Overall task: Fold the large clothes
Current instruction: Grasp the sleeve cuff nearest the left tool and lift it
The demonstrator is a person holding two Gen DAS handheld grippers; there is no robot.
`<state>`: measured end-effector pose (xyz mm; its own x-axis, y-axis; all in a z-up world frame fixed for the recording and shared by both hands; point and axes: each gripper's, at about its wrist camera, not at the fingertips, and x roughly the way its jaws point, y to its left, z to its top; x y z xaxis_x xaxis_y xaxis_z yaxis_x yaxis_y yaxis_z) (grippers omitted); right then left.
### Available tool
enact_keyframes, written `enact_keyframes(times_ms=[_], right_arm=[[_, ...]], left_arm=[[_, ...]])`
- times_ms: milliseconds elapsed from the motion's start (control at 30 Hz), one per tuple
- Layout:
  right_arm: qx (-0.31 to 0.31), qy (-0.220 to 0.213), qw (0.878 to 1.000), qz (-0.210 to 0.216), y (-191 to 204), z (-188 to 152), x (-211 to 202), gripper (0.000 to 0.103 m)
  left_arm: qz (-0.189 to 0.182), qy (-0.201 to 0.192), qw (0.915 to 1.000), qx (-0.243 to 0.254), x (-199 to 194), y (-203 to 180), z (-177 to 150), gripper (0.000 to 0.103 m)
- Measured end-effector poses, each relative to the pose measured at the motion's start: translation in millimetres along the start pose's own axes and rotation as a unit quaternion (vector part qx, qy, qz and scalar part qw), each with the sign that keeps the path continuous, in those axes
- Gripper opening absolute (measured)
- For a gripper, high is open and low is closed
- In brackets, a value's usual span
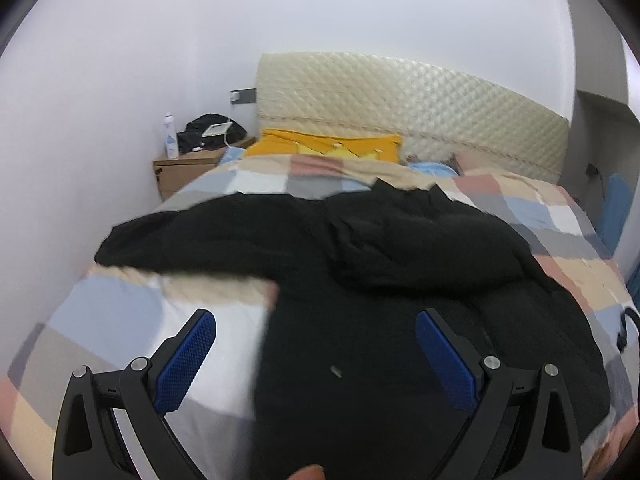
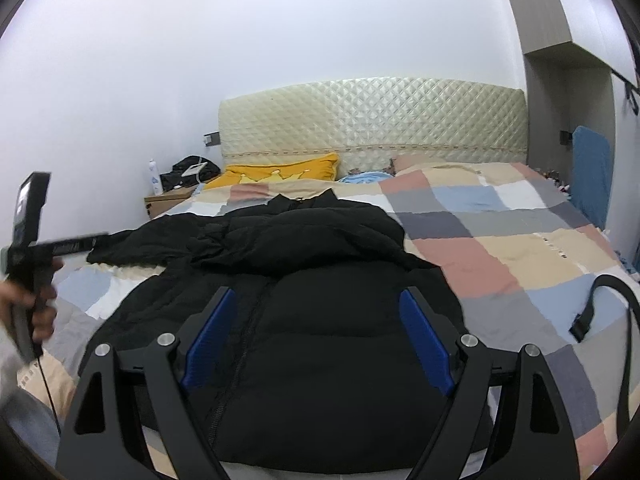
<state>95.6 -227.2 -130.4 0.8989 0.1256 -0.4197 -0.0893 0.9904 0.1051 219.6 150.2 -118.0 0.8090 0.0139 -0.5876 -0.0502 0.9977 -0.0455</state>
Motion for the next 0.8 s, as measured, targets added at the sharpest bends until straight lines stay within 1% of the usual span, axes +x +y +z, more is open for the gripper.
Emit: enact_keyframes(times_ms=[67,100,167,233,300,333,400,467,500,633,667,733,800], right_arm=[[0.0,0.0,1.0,0.005,0.6,-0.9,0.8,0.084],[0.001,0.0,1.0,0.005,1.4,-1.5,1.6,0.084],[-0.001,0.002,1.0,-0.004,1.4,-1.9,4.8,0.084],[-0.001,0.005,1.0,-0.011,2.3,-1.6,8.2,0.084],[0.001,0.006,1.0,-0.019,3.4,-0.9,12.1,0.084],[0.003,0.007,1.0,-0.024,3.6,-0.5,14.8,0.084],[0.011,0.009,0.999,-0.033,4.3,0.6,20.3,0.084],[0.017,0.015,0.999,-0.038,6.5,0.8,26.3,0.084],[0.021,0.021,0.999,-0.042,6.6,0.4,29.7,0.084],[0.047,0.034,0.997,-0.053,7.0,1.4,39.5,0.084],[0.049,0.034,0.996,-0.06,8.7,3.1,42.5,0.084],[0.048,0.038,0.995,-0.073,13.8,4.5,48.7,0.084],[0.048,0.05,0.994,-0.083,20.5,3.4,56.6,0.084]], left_arm=[[0.007,0.002,0.9998,-0.018,10.2,24.5,14.3,0.101],[0.02,0.001,0.9994,-0.028,16.0,40.1,21.6,0.101],[0.041,-0.005,0.9981,-0.045,29.2,77.8,36.6,0.101],[0.05,0.002,0.9965,-0.067,41.6,110.8,46.8,0.1],[0.053,0.008,0.9932,-0.104,54.8,151.0,56.8,0.098],[0.064,0.004,0.9909,-0.119,58.8,168.4,60.8,0.095],[0.075,-0.003,0.9868,-0.143,65.3,200.5,64.7,0.095],[0.068,0.002,0.9834,-0.168,76.0,228.0,65.4,0.095],[0.062,0.01,0.9797,-0.191,86.6,247.6,63.4,0.095],[0.044,0.027,0.9659,-0.254,126.8,303.9,47.1,0.095],[0.042,0.031,0.9637,-0.262,134.6,311.6,44.0,0.094],[0.032,0.041,0.9564,-0.287,161.3,334.5,34.8,0.094],[0.029,0.041,0.9491,-0.311,185.7,350.8,26.3,0.094]])
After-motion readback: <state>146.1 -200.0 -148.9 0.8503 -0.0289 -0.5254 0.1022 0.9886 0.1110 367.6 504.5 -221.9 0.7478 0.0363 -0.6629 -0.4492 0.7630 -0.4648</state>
